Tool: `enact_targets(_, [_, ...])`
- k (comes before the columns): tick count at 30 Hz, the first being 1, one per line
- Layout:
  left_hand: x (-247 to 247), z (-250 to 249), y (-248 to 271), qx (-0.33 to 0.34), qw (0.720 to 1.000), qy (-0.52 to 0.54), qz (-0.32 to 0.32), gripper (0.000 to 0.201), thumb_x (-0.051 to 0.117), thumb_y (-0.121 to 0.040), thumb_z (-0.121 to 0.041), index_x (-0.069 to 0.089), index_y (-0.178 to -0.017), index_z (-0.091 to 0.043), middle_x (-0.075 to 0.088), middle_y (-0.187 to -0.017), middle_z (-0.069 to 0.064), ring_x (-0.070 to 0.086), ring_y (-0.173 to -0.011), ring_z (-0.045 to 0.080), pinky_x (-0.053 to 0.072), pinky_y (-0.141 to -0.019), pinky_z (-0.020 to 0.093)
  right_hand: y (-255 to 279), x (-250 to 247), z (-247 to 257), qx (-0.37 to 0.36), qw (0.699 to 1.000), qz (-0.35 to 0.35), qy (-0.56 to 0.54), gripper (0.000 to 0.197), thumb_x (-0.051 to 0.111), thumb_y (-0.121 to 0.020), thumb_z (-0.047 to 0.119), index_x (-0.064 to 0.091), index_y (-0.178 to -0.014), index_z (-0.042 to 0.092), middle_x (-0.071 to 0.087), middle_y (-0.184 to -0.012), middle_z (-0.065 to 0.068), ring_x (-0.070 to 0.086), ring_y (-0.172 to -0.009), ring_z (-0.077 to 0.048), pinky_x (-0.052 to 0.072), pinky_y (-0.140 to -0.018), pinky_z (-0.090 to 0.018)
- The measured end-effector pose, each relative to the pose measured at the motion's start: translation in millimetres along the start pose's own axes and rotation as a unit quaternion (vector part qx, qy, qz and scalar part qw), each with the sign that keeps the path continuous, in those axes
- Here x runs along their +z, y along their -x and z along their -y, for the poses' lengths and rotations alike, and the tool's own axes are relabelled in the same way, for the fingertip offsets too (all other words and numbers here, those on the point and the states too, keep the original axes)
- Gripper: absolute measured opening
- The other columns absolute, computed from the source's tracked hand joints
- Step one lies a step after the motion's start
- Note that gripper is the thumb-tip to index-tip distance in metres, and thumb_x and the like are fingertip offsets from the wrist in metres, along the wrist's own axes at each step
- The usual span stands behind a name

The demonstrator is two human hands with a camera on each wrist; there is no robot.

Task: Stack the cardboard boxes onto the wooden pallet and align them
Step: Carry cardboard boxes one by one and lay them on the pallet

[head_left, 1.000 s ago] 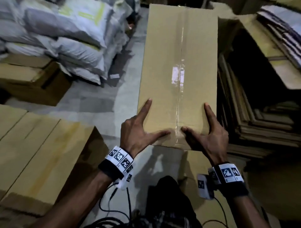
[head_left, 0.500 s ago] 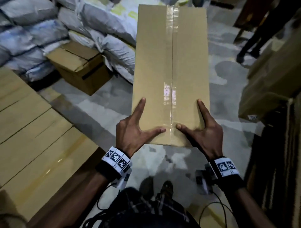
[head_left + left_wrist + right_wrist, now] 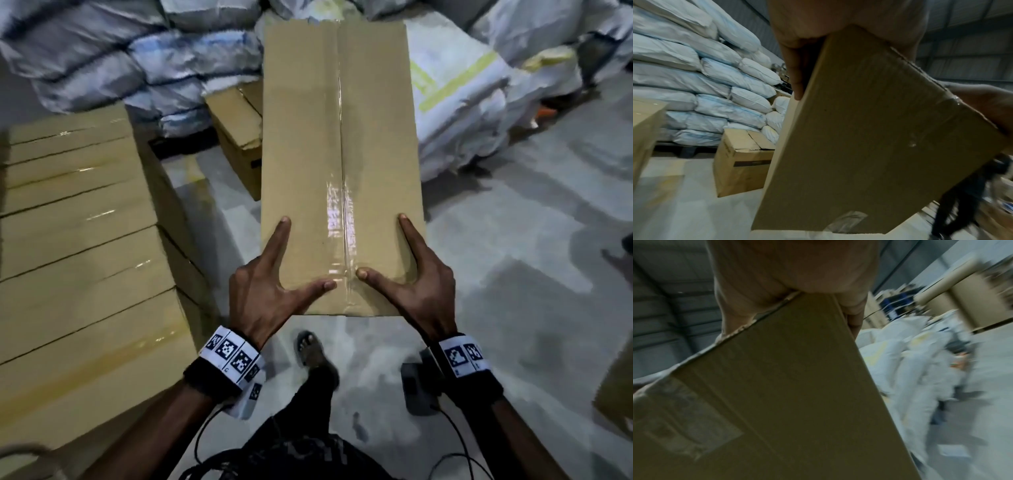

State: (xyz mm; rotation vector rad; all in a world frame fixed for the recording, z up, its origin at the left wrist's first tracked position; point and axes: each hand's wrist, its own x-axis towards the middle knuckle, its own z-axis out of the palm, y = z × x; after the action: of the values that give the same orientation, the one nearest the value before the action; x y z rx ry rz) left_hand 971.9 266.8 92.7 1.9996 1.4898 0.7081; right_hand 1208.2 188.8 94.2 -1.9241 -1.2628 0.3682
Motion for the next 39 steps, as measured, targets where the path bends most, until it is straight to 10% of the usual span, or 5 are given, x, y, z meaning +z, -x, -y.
enact_targets(15, [-28,72,-299,-0.151,0.977,-0.038,-0.146,0.120,0.071,-0.061,-0.092,0.014,-0.160,-0.055,0.060,-0.147,-0.006,0.070,-0.112,0.021,0.046,-0.102,0.024,-374,168,72,-0.121,0.974,0.183,-0.050,0.106,0.078,-0.060,0.084,0.032,-0.152,0.059,0.046,-0.155,0.023,0.044,-0.144,-0.007,0.039,-0.119,-0.043])
enact_targets(21, [-48,107,-415,-0.213,0.955,-0.067,-0.195,0.119,0.072,-0.062,-0.089,0.021,-0.161,-0.048,0.063,-0.143,0.004,0.069,-0.112,0.031,0.052,-0.103,0.038,-510,261,110,-0.175,0.948,0.258,-0.068,0.106,0.082,-0.062,0.075,0.034,-0.154,0.054,0.046,-0.156,0.020,0.040,-0.138,0.004,0.032,-0.111,-0.019])
enact_targets(26, [-67,142,-523,-0.264,0.932,-0.079,-0.235,0.119,0.070,-0.064,-0.090,0.018,-0.162,-0.047,0.063,-0.143,0.001,0.073,-0.101,0.028,0.059,-0.093,0.038,-628,343,152,-0.209,0.922,0.315,-0.084,0.105,0.076,-0.060,0.085,0.033,-0.152,0.059,0.053,-0.153,0.011,0.048,-0.141,-0.015,0.040,-0.117,-0.036])
enact_targets(30, [-85,164,-600,-0.330,0.906,-0.063,-0.259,0.117,0.066,-0.065,-0.093,0.011,-0.160,-0.054,0.076,-0.107,0.008,0.069,-0.074,0.019,0.060,-0.087,0.037,-716,405,193,-0.248,0.897,0.358,-0.076,0.106,0.070,-0.058,0.091,0.028,-0.151,0.064,0.050,-0.154,0.013,0.047,-0.142,-0.017,0.042,-0.116,-0.046])
enact_targets(39, [-119,227,-713,-0.440,0.838,-0.084,-0.311,0.112,0.058,-0.066,-0.096,0.012,-0.160,-0.054,0.077,-0.104,0.010,0.073,-0.088,0.027,0.051,-0.082,0.027,-838,546,284,-0.324,0.819,0.470,-0.055,0.109,0.081,-0.058,0.082,0.031,-0.153,0.059,0.049,-0.155,0.016,0.047,-0.142,-0.013,0.043,-0.116,-0.039])
